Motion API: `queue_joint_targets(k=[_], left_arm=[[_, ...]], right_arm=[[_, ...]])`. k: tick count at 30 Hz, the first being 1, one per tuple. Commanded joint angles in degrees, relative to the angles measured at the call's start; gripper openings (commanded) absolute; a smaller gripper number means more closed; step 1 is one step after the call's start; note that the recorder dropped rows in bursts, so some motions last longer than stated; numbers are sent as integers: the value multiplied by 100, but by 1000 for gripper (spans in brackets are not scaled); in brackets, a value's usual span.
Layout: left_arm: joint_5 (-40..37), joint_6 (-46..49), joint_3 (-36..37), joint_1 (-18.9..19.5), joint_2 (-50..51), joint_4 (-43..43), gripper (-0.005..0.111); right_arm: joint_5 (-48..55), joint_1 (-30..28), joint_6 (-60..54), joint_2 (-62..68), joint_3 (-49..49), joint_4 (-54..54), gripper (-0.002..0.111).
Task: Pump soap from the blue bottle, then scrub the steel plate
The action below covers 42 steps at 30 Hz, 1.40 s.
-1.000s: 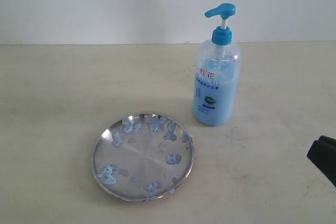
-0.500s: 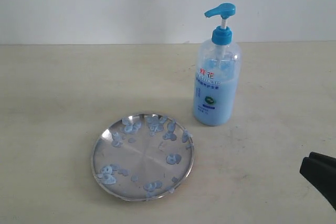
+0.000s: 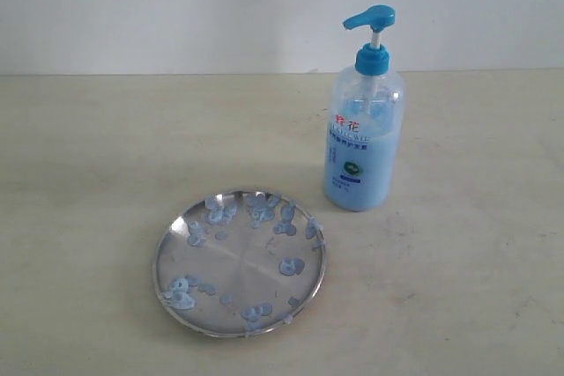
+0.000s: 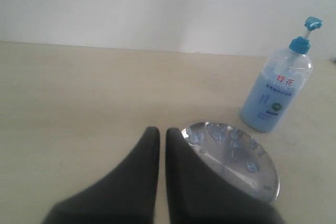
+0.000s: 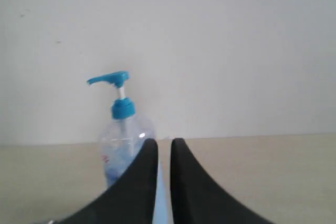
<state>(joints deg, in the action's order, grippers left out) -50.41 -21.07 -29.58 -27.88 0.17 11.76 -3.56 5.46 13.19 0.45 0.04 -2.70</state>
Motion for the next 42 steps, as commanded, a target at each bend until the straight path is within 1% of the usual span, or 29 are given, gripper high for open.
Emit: queue_joint_targets(k=[1,6,8,11,12,13,15,17,19,21,25,28,31,34,35,38,39,40,41,42], left_arm=[[75,-34,93,-8,-17,71,4],[261,-34,181,-8,-17,302,4],[293,-34,193,-8,-17,300,4],[282,-116,193,-8,-17,214,4],[282,-144,193,-8,-17,215,4],[282,-138,193,-8,-17,215,4],[229,-312,193,-8,92,202,4],[170,-544,193,-8,338,150,4],[50,-717,154,-8,789,-43,4],[21,-617,15,-8,1586,-452,4],[62,488,-597,-8,3753,-940,4],[315,1270,-1300,-8,5538,-1100,4],[544,1988,-2197,-8,7323,-1651,4],[546,2923,-3026,-8,8791,-2919,4],[559,3229,-3219,-8,9127,-3337,4],[499,4218,-3840,-8,10150,-4978,4],[121,4681,-4210,-8,10703,-5588,4],[-135,4816,-4372,-8,10876,-5618,4],[-959,4902,-4648,-8,11164,-5227,4],[-1394,4902,-4732,-8,11217,-4896,4]], right_arm=[[-216,-566,2,-45,-4,-8,0],[-220,-625,2,-45,-4,-8,0],[-45,-623,-13,-45,-4,-8,0],[1181,-623,-680,-45,-4,-241,0],[2021,-623,-1245,-45,-4,-253,0],[2536,-623,-1526,-45,-4,-199,0],[2573,-623,-1892,-45,-4,-217,0],[2573,-609,-1892,-45,-4,-206,0],[2573,-609,-1892,-45,-4,-206,0],[2573,-609,-1865,-45,-4,-206,0],[2573,-609,-1865,-45,-4,-206,0],[2573,-609,-1865,-45,-4,-206,0],[2573,-609,-1865,-45,-4,-206,0],[2562,-609,-1865,-45,-4,-206,0],[2562,-609,-1865,-45,-4,-206,0],[2562,-609,-1865,-45,-4,-206,0],[2562,-609,-1865,-45,-4,-206,0],[2562,-609,-1865,-45,-4,-206,0],[2562,-609,-1865,-45,-4,-206,0],[2562,-609,-1865,-45,-4,-206,0]])
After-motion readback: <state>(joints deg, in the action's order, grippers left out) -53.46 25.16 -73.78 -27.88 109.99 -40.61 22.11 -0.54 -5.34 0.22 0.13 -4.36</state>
